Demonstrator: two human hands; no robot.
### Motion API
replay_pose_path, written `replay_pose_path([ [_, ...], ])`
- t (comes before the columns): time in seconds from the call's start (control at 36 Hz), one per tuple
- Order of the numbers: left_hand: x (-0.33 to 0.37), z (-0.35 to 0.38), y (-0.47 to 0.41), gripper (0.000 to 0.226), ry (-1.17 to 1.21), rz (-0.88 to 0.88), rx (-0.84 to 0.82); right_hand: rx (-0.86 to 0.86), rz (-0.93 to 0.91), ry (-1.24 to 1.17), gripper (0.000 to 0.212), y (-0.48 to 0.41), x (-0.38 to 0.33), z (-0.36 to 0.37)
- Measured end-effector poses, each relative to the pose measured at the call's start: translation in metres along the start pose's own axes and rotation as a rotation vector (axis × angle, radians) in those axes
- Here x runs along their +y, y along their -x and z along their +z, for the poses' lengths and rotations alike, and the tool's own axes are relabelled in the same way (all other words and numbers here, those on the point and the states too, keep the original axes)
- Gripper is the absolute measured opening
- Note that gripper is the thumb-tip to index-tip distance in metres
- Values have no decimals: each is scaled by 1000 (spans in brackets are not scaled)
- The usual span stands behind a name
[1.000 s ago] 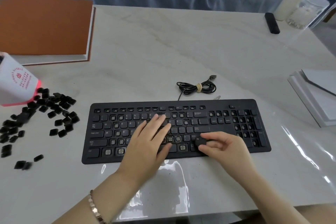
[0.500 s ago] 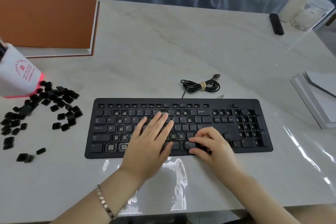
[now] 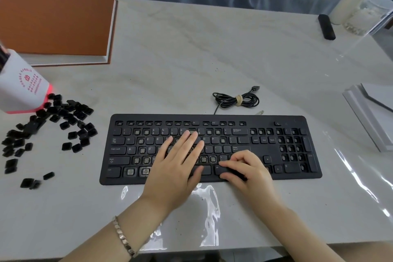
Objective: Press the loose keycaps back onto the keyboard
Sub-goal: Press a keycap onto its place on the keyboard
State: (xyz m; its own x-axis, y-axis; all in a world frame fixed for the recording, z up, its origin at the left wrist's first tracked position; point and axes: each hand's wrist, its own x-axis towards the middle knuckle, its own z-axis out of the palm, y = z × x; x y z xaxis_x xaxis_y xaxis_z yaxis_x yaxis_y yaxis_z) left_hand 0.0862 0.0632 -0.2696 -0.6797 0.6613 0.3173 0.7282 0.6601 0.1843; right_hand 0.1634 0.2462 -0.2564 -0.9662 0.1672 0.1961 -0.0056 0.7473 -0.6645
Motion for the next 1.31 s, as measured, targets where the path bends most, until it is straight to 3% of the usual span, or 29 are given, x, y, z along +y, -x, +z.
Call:
replay_pose_path([
  [0.22, 0, 2, -1, 46, 2, 3, 12, 7, -42, 23, 32, -3, -2, 0],
  [0.56, 1, 1, -1, 46, 14, 8, 30, 106, -64, 83, 21, -1, -7, 3],
  [0.72, 1, 2, 0, 45, 34, 2, 27, 171, -309, 397, 25, 7, -10, 5],
  [0.83, 0, 2, 0, 45, 42, 1, 24, 173, -356, 425, 27, 13, -1, 8],
  [1.14, 2, -2, 0, 46, 100, -24, -39, 111, -285, 377, 31, 16, -1, 8],
  [1.31, -5, -21, 3, 40, 303, -77, -62, 118, -129, 261, 27, -4, -32, 4],
])
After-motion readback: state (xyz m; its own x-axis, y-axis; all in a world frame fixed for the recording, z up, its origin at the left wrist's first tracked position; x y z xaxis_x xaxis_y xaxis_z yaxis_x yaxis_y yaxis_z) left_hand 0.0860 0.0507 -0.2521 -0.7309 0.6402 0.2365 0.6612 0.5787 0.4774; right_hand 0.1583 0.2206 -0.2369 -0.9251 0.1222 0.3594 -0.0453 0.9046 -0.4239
